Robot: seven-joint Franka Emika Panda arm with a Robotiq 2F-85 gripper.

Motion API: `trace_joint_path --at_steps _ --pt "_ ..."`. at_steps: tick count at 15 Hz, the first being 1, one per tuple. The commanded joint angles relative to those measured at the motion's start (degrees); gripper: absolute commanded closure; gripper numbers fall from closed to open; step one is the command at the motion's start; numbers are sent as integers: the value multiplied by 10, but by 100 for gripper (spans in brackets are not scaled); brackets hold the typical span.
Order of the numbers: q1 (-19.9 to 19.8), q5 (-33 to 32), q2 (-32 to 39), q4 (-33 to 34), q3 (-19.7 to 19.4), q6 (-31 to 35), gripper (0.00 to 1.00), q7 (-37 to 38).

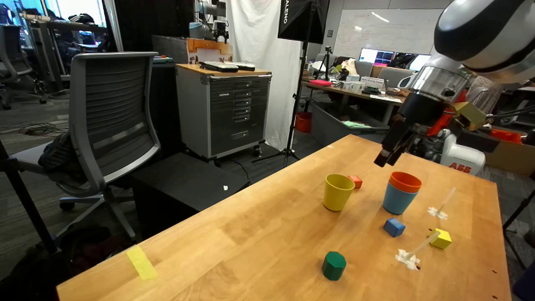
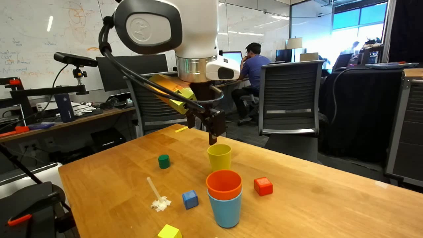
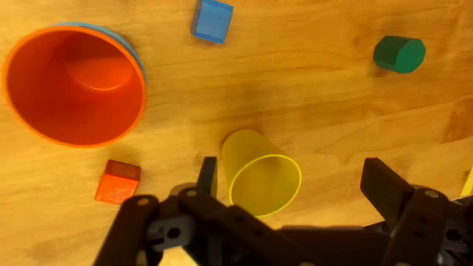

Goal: Pick up the orange cup and put it inside the blue cup, then pick up the yellow cup and put it inside the orange cup

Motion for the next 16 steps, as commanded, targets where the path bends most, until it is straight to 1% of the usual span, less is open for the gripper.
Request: trace_joint_path --at_steps 1,4,7,10,16 --pt "16 23 20 12 8 38 0 1" --pt "26 0 54 27 4 82 0 43" --pt "19 -12 89 45 6 116 0 72" --pt "10 -25 119 66 12 122 0 96" --pt "7 -44 162 106 21 120 0 126"
